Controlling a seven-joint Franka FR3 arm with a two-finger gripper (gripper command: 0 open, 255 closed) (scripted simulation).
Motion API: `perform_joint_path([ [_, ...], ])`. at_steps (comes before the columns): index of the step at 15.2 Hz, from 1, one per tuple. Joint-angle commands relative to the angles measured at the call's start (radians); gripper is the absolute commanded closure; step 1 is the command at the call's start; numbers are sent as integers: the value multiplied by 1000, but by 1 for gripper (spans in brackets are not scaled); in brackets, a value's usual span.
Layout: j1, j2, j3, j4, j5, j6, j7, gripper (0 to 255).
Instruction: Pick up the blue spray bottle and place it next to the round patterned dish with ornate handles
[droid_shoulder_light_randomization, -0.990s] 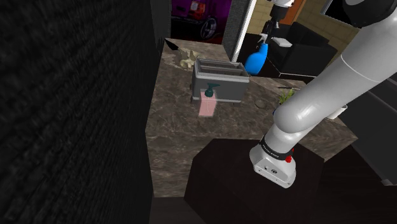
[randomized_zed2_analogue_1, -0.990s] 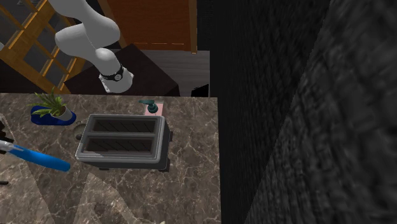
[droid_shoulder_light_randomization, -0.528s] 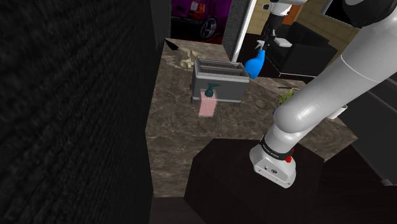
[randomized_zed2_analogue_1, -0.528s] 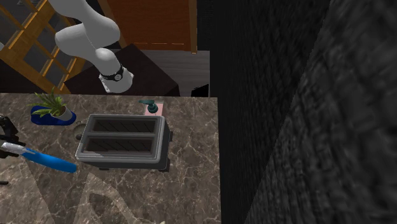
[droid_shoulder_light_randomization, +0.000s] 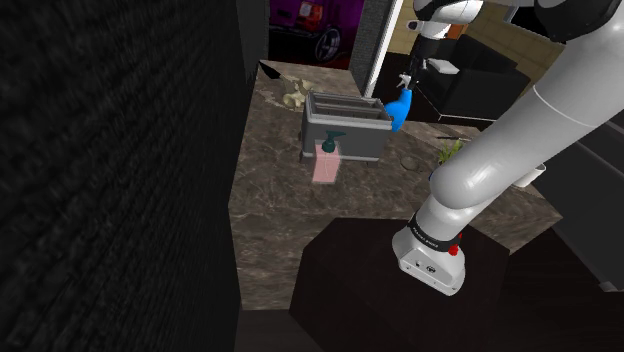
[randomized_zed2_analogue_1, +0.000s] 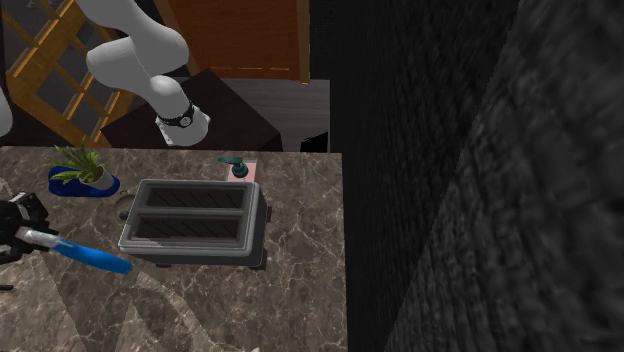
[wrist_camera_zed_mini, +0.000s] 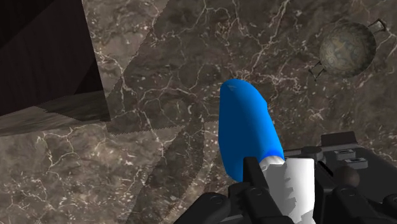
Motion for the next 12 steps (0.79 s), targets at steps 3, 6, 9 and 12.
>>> perform_joint_path([
  [3,-1,17,-6,-42,6,58,-5,255],
  [6,-1,32,-10,-69,12,99,-9,255],
  [9,-1,41,-13,-85,16,123,-13,255],
  [12,-1,41,-13,-85,16,123,-13,255],
])
